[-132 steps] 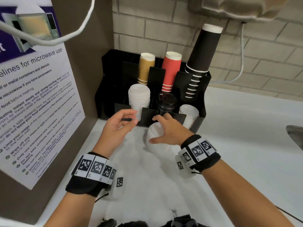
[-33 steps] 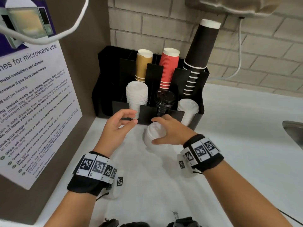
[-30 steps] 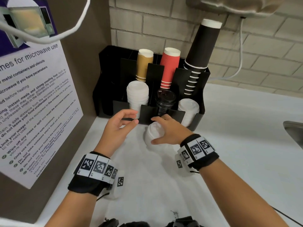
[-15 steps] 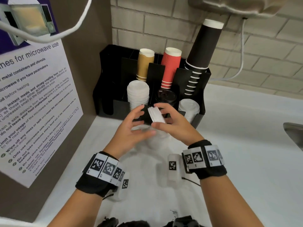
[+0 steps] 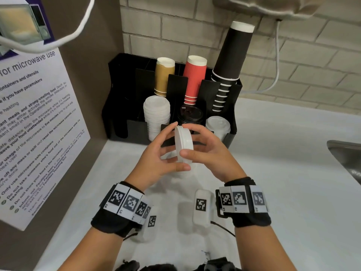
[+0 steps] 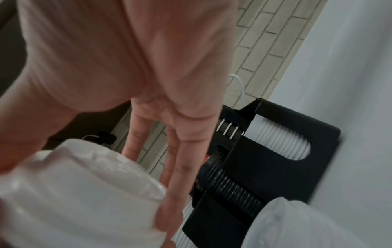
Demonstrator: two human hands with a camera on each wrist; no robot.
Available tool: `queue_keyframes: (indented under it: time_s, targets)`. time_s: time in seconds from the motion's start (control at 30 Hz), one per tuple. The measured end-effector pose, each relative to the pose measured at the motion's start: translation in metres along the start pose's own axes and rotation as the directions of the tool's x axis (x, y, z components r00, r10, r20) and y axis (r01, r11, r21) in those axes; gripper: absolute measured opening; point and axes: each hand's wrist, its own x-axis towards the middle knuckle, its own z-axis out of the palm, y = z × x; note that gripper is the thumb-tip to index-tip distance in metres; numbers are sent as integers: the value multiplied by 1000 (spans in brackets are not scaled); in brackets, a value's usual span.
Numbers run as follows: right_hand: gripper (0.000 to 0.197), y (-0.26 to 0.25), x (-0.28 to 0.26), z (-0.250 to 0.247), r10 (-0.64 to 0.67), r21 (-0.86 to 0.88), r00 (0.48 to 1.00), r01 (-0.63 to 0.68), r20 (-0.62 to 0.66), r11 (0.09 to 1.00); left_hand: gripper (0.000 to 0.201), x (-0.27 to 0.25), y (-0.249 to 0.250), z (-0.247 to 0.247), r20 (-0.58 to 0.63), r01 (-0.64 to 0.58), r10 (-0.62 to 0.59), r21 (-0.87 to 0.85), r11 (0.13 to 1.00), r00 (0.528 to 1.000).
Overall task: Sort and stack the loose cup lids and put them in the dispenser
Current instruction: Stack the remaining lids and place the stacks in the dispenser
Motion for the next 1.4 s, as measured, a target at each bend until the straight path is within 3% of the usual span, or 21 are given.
queue_keyframes:
  time_s: [0.17, 0.27, 0.33, 0.4, 0.5, 0.63, 0.93, 1.3, 1.4]
  targets:
    - [58, -7, 8, -6, -49, -66, 999, 50, 3, 997, 99, 0, -2, -1, -18, 6, -6, 12, 1000, 1000]
    - [59, -16, 28, -40, -158, -210, 975, 123, -156, 970, 77, -2, 0, -11, -136, 23, -15, 62, 998, 991]
    - [59, -21, 44, -73, -184, -337, 953, 95, -242, 937, 56, -5, 2, -20, -211, 24, 0, 113, 993, 978]
    - [60, -21, 60, -103, -121, -462, 967, 4, -223, 887, 37, -7, 1, -30, -270, 22, 16, 136, 990, 963]
    - [63, -15, 81, -131, 37, -669, 993, -103, -113, 736, 28, -10, 2, -39, -320, 26, 27, 159, 987, 947]
    - [70, -8, 98, -135, 151, -816, 988, -117, -38, 567, 25, -12, 2, -41, -343, 31, 30, 171, 985, 939]
    - [84, -8, 107, -116, 313, -962, 948, -131, -51, 241, 23, -10, -1, -41, -357, 43, 22, 173, 984, 934]
    - [89, 4, 99, -102, 317, -983, 942, -148, -108, 105, 22, -8, -5, -43, -346, 27, 30, 157, 987, 938]
    - [99, -2, 95, -100, 323, -985, 938, -155, -124, 74, 23, -9, -5, -46, -337, 24, 33, 162, 987, 941]
